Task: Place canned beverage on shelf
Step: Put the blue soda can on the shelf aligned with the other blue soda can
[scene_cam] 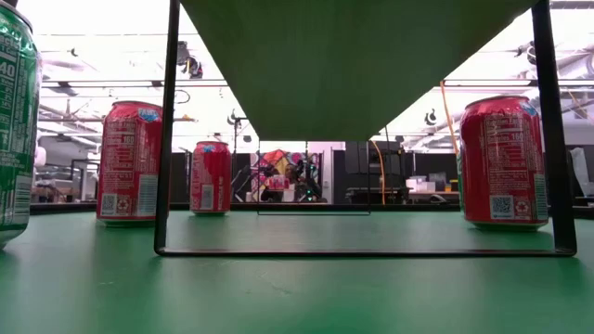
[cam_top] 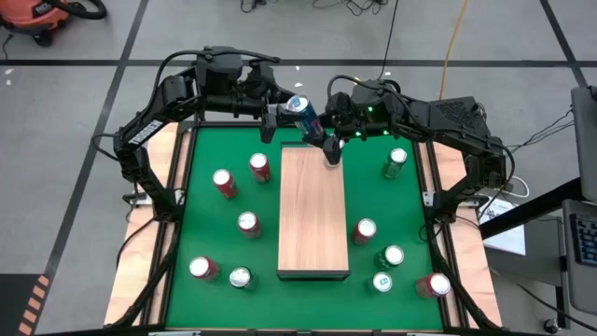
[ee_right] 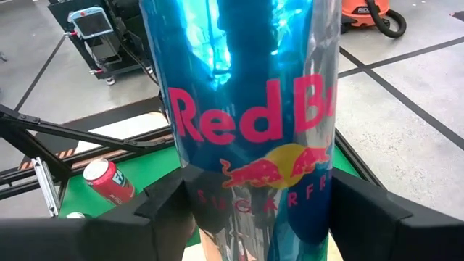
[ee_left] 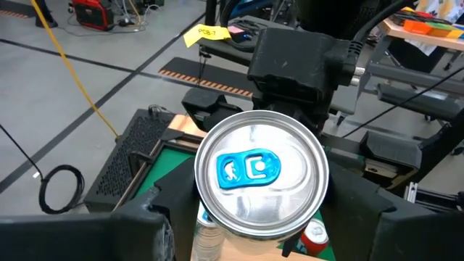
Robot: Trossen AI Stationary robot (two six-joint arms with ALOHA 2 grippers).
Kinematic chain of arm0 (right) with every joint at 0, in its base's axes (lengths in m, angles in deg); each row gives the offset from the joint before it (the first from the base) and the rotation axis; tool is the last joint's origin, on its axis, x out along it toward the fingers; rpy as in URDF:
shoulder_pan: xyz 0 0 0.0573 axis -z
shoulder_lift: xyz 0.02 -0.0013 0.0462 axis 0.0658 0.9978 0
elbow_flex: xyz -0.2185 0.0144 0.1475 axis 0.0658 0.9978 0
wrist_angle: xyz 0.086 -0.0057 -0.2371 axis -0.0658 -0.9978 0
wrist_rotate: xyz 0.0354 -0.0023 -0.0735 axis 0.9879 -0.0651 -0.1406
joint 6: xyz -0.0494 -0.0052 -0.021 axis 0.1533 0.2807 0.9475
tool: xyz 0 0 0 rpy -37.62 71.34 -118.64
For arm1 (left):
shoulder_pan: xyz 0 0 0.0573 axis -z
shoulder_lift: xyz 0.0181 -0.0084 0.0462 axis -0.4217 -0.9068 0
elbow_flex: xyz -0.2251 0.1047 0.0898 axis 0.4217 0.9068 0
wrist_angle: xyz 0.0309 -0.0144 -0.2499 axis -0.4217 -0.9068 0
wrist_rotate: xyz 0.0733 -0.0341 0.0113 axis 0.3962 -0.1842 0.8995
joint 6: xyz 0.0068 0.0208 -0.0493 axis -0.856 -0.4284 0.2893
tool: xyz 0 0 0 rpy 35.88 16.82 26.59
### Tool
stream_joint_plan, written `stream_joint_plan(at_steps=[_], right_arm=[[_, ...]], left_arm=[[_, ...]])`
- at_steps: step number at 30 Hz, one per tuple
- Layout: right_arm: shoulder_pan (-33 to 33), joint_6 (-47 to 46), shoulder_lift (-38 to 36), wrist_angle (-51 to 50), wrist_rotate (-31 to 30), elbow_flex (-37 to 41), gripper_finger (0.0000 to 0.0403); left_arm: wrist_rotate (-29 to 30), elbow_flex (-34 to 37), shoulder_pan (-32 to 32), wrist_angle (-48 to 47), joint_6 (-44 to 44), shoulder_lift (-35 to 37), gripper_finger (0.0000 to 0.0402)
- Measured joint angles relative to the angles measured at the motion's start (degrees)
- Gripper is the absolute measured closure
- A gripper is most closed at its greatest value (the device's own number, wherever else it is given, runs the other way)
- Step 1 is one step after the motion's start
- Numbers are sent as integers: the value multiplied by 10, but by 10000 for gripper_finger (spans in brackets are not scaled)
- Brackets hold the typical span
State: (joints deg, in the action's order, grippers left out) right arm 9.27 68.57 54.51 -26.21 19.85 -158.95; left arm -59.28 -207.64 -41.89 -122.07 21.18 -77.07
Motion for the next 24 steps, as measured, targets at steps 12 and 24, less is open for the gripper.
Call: stream_joint_plan(at_steps=[12, 24], right_arm=[[-7, -28, 0, 0, 2, -1, 115], [-34, -60, -1, -59, -42, -1, 114]], left_arm=[[-11, 0, 0, -7, 4, 6, 187], [-19, 0, -3, -34, 23, 17, 188]])
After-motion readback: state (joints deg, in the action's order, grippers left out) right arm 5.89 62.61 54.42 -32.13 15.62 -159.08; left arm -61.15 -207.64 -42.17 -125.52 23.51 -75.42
